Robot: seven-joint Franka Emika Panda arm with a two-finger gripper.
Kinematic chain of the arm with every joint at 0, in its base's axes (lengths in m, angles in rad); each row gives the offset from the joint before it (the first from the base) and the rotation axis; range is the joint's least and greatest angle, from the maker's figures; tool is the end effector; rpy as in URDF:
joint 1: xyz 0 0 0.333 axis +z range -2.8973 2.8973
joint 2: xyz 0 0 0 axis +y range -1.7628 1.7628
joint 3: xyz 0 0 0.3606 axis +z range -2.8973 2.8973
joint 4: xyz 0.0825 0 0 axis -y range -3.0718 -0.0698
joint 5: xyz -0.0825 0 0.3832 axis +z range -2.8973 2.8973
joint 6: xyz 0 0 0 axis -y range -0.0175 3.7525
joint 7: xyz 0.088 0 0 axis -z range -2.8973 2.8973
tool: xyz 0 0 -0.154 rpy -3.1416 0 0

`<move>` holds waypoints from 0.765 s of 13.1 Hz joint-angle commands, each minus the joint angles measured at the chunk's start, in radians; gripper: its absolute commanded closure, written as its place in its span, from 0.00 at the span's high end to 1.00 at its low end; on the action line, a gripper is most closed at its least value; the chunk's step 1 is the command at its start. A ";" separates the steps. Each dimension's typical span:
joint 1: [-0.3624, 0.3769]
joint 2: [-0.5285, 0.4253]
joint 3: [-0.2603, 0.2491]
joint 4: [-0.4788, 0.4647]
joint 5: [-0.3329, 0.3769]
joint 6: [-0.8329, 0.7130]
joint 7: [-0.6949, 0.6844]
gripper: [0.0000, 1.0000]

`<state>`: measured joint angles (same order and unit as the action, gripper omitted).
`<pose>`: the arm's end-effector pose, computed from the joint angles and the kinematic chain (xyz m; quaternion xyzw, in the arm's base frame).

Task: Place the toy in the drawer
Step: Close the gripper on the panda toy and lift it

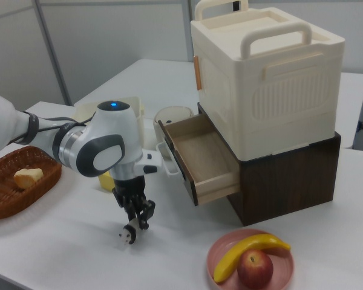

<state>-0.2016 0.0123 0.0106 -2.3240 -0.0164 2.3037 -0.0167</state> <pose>0.4940 -0.0964 0.3297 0.9965 -0.0815 -0.0168 0.0042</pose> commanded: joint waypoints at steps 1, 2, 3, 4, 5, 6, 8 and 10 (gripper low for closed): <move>0.045 -0.012 -0.008 0.078 0.028 -0.007 0.007 0.00; 0.059 -0.011 -0.006 0.110 0.074 -0.007 0.020 0.00; 0.074 -0.011 -0.006 0.144 0.116 -0.007 0.027 0.00; 0.079 -0.009 -0.006 0.169 0.153 -0.007 0.038 0.00; 0.082 -0.002 -0.005 0.172 0.173 -0.006 0.040 0.00; 0.088 -0.002 -0.003 0.173 0.177 -0.006 0.043 0.00; 0.106 -0.002 -0.003 0.210 0.200 -0.007 0.081 0.00; 0.105 -0.002 -0.003 0.273 0.234 -0.012 0.103 0.00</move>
<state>-0.1102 0.0126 0.0145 -2.1289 0.1671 2.3036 0.0486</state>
